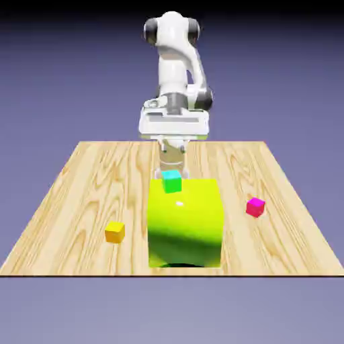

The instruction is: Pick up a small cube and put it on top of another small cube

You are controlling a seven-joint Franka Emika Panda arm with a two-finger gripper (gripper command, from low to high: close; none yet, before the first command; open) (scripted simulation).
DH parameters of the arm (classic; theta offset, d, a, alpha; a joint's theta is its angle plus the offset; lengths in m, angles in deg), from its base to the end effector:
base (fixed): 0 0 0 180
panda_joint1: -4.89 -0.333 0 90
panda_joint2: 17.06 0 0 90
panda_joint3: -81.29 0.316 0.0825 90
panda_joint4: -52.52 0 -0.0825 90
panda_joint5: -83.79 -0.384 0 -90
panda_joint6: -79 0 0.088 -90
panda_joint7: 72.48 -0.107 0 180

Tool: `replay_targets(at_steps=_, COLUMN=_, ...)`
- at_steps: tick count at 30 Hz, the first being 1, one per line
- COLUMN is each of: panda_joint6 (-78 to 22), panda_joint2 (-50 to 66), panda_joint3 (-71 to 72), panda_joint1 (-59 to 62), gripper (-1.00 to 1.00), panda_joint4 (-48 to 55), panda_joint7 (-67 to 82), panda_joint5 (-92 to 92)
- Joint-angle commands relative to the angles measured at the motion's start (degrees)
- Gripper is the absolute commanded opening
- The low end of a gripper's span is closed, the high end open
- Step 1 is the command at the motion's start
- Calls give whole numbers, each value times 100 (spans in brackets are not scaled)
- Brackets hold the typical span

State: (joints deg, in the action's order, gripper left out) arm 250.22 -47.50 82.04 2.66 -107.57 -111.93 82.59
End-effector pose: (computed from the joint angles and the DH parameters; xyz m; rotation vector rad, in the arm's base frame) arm 0.3957 0.0191 0.4441 -2.5719 0.8742 -0.9593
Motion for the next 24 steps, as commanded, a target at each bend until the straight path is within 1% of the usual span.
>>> replay_targets(at_steps=1, panda_joint6=-73, panda_joint2=177, panda_joint3=-16, panda_joint1=-194, gripper=0, panda_joint4=62, panda_joint7=105, panda_joint5=-82)
replay_targets(at_steps=17, panda_joint6=-704, panda_joint2=2977, panda_joint3=-523, panda_joint1=-3501, gripper=0, panda_joint4=1010, panda_joint7=1220, panda_joint5=-1367)
replay_targets(at_steps=20, panda_joint6=-967, panda_joint2=3391, panda_joint3=-183, panda_joint1=-3750, gripper=0, panda_joint4=1057, panda_joint7=475, panda_joint5=-2041)
replay_targets(at_steps=24, panda_joint6=-1219, panda_joint2=3344, panda_joint3=334, panda_joint1=-3387, gripper=0, panda_joint4=938, panda_joint7=-522, panda_joint5=-2579)
